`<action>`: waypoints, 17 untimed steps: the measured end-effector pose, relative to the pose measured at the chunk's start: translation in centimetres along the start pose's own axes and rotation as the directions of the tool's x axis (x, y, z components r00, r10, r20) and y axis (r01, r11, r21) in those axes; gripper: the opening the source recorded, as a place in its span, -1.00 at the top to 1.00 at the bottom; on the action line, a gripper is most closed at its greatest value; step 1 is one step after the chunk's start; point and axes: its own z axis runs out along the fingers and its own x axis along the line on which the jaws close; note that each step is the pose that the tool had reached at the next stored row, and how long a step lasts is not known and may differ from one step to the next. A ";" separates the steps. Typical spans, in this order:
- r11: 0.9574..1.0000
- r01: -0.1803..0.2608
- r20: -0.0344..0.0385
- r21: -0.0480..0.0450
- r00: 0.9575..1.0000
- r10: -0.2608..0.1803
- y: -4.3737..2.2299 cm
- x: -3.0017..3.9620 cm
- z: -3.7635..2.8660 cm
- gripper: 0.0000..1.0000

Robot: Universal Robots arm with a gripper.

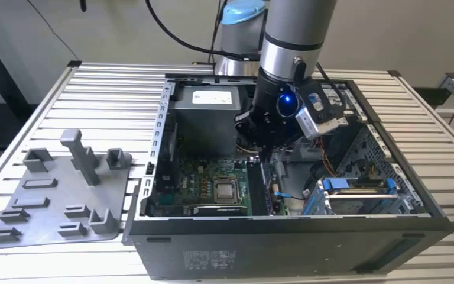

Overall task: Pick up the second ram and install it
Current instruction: 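Insert the second ram into the second slot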

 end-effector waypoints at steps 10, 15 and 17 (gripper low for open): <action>1.000 0.001 -0.009 0.000 1.000 -0.001 -0.33 -0.02 1.59 0.72; 1.000 0.001 -0.019 0.003 1.000 -0.001 -0.34 -0.02 2.17 0.72; 1.000 0.001 -0.019 0.004 1.000 -0.001 -0.34 -0.02 2.16 0.72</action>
